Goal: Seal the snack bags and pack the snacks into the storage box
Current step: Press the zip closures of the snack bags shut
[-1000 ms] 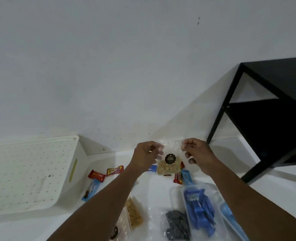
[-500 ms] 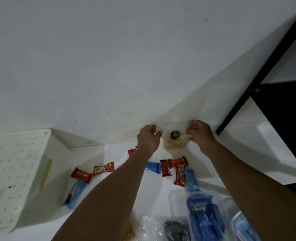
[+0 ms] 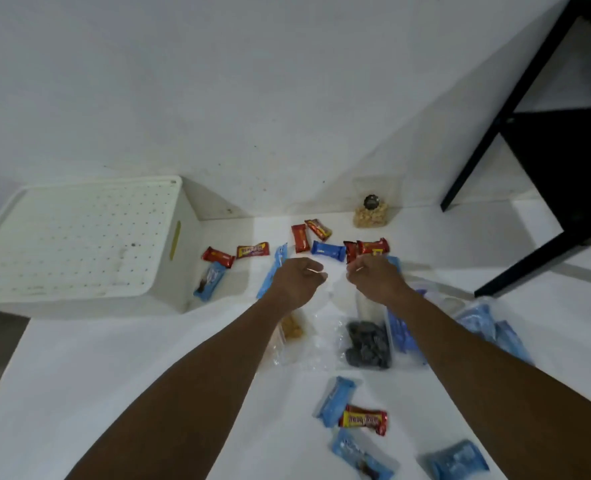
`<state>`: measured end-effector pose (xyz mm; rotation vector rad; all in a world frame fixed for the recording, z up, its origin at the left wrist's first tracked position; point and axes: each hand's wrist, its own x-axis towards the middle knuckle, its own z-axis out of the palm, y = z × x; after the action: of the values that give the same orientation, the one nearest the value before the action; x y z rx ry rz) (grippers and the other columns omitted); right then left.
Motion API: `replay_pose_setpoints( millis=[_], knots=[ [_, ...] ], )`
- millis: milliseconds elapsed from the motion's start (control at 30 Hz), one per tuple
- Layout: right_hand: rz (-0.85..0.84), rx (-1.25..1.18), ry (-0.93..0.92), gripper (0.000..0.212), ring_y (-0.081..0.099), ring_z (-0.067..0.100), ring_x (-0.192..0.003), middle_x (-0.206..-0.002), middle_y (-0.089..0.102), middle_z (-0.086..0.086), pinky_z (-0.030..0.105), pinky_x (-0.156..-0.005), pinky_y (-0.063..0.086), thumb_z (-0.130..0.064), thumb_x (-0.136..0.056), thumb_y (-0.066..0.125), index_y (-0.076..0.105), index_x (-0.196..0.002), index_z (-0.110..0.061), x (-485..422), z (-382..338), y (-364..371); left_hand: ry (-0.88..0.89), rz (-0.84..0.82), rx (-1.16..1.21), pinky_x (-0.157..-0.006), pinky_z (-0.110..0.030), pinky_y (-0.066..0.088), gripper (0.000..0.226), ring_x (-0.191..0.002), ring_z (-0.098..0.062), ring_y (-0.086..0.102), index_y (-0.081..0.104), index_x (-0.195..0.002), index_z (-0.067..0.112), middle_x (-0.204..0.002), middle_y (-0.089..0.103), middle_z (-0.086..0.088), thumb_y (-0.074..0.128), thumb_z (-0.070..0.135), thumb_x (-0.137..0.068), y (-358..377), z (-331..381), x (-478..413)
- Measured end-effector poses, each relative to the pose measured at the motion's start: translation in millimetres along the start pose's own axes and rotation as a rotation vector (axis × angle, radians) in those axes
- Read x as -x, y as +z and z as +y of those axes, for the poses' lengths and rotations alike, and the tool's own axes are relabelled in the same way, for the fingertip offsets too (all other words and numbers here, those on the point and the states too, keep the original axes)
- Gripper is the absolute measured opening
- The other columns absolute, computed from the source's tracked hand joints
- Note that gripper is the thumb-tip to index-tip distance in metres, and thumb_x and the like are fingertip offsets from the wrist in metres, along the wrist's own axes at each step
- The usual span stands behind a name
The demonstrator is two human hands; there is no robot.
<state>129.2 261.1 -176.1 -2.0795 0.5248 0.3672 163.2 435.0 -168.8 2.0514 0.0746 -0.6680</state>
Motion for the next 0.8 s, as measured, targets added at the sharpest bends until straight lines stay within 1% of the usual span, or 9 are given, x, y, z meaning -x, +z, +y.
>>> replay_pose_setpoints(
  millis=[67, 100, 167, 233, 367, 433, 600, 700, 800],
  knots=[
    [-0.054, 0.219, -0.008, 0.011, 0.065, 0.026, -0.107, -0.114, 0.070, 0.005, 0.039, -0.097, 0.051, -0.015, -0.087, 0.062, 0.069, -0.093, -0.021, 28, 16, 15, -0.021, -0.027, -0.037, -0.091, -0.038, 0.058, 0.015, -0.093, -0.023, 0.071, 0.070, -0.099, 0.021, -0.102, 0.076, -0.008, 0.075, 0.027, -0.087, 10, -15, 22],
    [-0.080, 0.311, -0.009, 0.020, 0.063, 0.024, -0.112, -0.122, 0.067, 0.003, 0.037, -0.101, 0.049, -0.018, -0.089, 0.061, 0.068, -0.108, -0.019, 39, 25, 21, -0.036, -0.047, -0.065, -0.093, -0.040, 0.057, 0.015, -0.095, -0.023, 0.072, 0.069, -0.098, 0.023, -0.105, 0.076, -0.006, 0.075, 0.030, -0.087, 16, -22, 31],
    [-0.103, 0.410, -0.011, 0.031, 0.058, 0.023, -0.118, -0.132, 0.062, 0.002, 0.033, -0.102, 0.046, -0.020, -0.093, 0.057, 0.062, -0.123, -0.020, 56, 42, 33, -0.078, -0.080, -0.124, -0.095, -0.040, 0.057, 0.017, -0.100, -0.023, 0.071, 0.067, -0.099, 0.024, -0.110, 0.073, -0.004, 0.074, 0.033, -0.087, 29, -36, 48],
    [-0.111, 0.460, -0.021, 0.037, 0.057, 0.024, -0.119, -0.132, 0.062, 0.004, 0.034, -0.100, 0.046, -0.020, -0.093, 0.055, 0.058, -0.129, -0.023, 63, 53, 42, -0.091, -0.072, -0.177, -0.100, -0.039, 0.053, 0.023, -0.109, -0.025, 0.067, 0.068, -0.104, 0.020, -0.118, 0.068, -0.005, 0.073, 0.035, -0.087, 41, -52, 57],
    [-0.116, 0.598, -0.047, 0.049, 0.052, 0.028, -0.124, -0.135, 0.054, 0.008, 0.039, -0.103, 0.045, -0.022, -0.092, 0.055, 0.048, -0.140, -0.023, 58, 60, 56, -0.072, -0.044, -0.345, -0.111, -0.028, 0.038, 0.043, -0.131, -0.021, 0.051, 0.056, -0.133, 0.011, -0.141, 0.054, -0.007, 0.060, 0.033, -0.096, 52, -81, 67],
    [-0.093, 0.684, -0.062, 0.052, 0.046, 0.029, -0.130, -0.140, 0.051, 0.008, 0.040, -0.106, 0.042, -0.022, -0.092, 0.056, 0.044, -0.143, -0.021, 51, 61, 62, -0.089, -0.017, -0.360, -0.111, -0.028, 0.036, 0.046, -0.133, -0.022, 0.048, 0.052, -0.137, 0.010, -0.143, 0.052, -0.007, 0.058, 0.033, -0.097, 56, -94, 66],
    [-0.041, 0.799, -0.092, 0.046, 0.046, 0.029, -0.126, -0.134, 0.057, 0.006, 0.040, -0.100, 0.043, -0.021, -0.092, 0.058, 0.049, -0.137, -0.018, 38, 64, 71, -0.126, 0.083, -0.356, -0.106, -0.027, 0.037, 0.047, -0.131, -0.024, 0.048, 0.048, -0.136, 0.008, -0.140, 0.051, -0.008, 0.061, 0.028, -0.095, 64, -110, 64],
    [-0.067, 0.688, -0.072, 0.038, 0.051, 0.027, -0.120, -0.129, 0.060, 0.006, 0.037, -0.099, 0.044, -0.017, -0.091, 0.061, 0.059, -0.129, -0.021, 43, 68, 68, -0.189, 0.093, -0.259, -0.107, -0.031, 0.043, 0.053, -0.127, -0.024, 0.052, 0.048, -0.136, 0.012, -0.138, 0.054, -0.007, 0.067, 0.032, -0.091, 65, -107, 65],
    [-0.070, 0.456, -0.046, 0.020, 0.062, 0.023, -0.107, -0.113, 0.067, 0.002, 0.032, -0.090, 0.051, -0.010, -0.087, 0.063, 0.069, -0.102, -0.022, 47, 67, 56, -0.252, 0.134, -0.137, -0.107, -0.036, 0.045, 0.054, -0.124, -0.026, 0.054, 0.054, -0.130, 0.013, -0.135, 0.055, -0.006, 0.074, 0.035, -0.086, 57, -96, 66]
  ],
)
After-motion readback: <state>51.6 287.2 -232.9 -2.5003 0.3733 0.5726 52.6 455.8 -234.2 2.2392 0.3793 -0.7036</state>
